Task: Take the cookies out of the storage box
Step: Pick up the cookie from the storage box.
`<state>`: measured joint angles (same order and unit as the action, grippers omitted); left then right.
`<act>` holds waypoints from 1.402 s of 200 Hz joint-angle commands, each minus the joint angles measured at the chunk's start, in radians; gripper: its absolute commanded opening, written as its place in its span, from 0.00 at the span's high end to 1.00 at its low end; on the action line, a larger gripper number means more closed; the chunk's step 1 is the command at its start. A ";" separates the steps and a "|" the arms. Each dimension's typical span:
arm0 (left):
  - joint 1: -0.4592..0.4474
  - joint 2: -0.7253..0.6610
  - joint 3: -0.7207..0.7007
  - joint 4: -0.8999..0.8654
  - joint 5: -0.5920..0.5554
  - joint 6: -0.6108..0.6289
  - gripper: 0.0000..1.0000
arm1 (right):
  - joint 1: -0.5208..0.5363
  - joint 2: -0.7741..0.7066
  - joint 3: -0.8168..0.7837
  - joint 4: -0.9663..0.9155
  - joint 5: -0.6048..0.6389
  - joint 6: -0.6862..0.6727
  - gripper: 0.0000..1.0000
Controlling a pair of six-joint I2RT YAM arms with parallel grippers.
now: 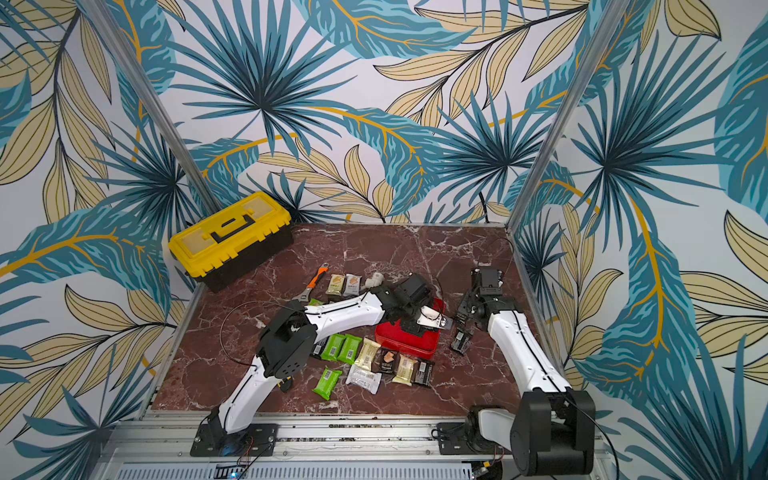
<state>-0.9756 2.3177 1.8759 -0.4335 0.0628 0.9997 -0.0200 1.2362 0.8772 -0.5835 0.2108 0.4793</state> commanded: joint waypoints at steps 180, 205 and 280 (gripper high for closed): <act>0.010 0.098 0.106 -0.102 0.086 -0.190 0.22 | -0.008 -0.076 -0.014 -0.072 0.011 0.009 0.34; 0.017 0.111 0.132 -0.147 0.098 -0.208 0.22 | -0.008 -0.080 -0.017 -0.075 0.009 0.010 0.34; 0.039 0.158 0.233 -0.390 0.209 -0.237 0.29 | -0.008 -0.090 -0.014 -0.077 0.012 -0.001 0.34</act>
<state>-0.9463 2.4405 2.0602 -0.6731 0.2035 0.7769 -0.0212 1.1706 0.8768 -0.6342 0.2131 0.4820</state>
